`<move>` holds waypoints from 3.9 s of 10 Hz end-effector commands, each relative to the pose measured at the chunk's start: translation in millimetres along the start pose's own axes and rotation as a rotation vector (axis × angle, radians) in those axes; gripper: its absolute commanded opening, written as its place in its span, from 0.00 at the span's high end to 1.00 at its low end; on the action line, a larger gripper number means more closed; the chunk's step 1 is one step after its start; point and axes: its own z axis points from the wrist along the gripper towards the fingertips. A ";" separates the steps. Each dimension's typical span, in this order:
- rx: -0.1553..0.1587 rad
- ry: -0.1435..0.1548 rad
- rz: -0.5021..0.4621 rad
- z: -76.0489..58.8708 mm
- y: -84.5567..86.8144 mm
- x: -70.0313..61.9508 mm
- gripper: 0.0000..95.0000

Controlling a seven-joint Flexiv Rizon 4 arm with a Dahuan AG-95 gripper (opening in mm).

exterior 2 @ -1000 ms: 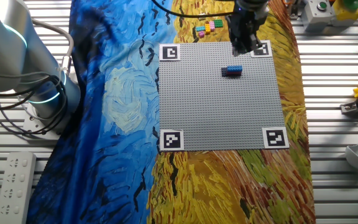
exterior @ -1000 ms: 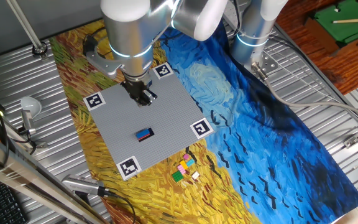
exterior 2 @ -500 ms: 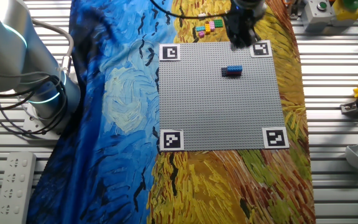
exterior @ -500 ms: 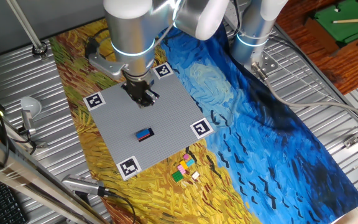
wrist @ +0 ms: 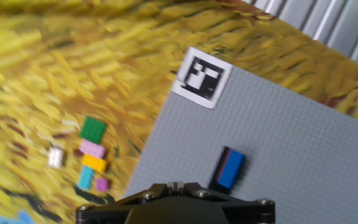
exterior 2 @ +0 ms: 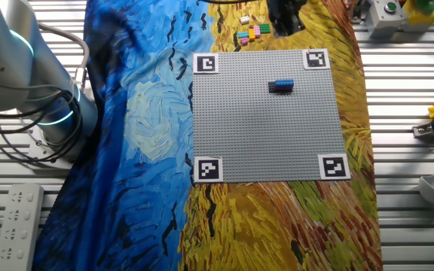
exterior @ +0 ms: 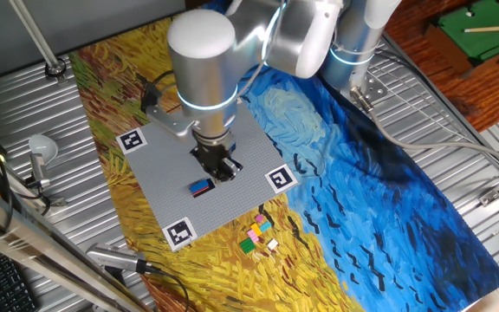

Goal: Stack small Lego blocks one on top of the other

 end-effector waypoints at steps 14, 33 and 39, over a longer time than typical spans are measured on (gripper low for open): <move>0.019 0.014 0.054 25.3 51.7 -8.8 0.60; 0.035 0.014 0.066 68.4 100.4 -26.7 0.60; 0.023 0.009 0.112 79.1 105.5 -30.3 0.60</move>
